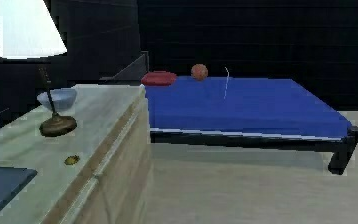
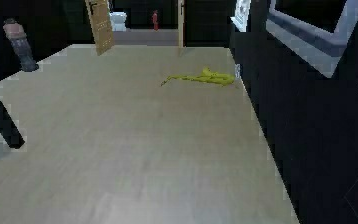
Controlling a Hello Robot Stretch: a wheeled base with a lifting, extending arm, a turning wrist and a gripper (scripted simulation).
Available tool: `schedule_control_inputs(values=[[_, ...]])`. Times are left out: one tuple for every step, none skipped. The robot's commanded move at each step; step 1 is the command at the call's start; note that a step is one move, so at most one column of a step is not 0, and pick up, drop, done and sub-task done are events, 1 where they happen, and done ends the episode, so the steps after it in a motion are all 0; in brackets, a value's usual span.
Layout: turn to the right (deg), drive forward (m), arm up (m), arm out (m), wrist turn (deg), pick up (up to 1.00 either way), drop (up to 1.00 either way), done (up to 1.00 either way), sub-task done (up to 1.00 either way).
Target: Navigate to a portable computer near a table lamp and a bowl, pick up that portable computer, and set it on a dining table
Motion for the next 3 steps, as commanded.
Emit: schedule_control_inputs(values=[[45.0,0.00,0.00,0.00,0.0,0.00,0.00,0.00,0.00],[45.0,0.00,0.00,0.00,0.0,0.00,0.00,0.00,0.00],[3.0,0.00,0.00,0.00,0.0,0.00,0.00,0.00,0.00]])
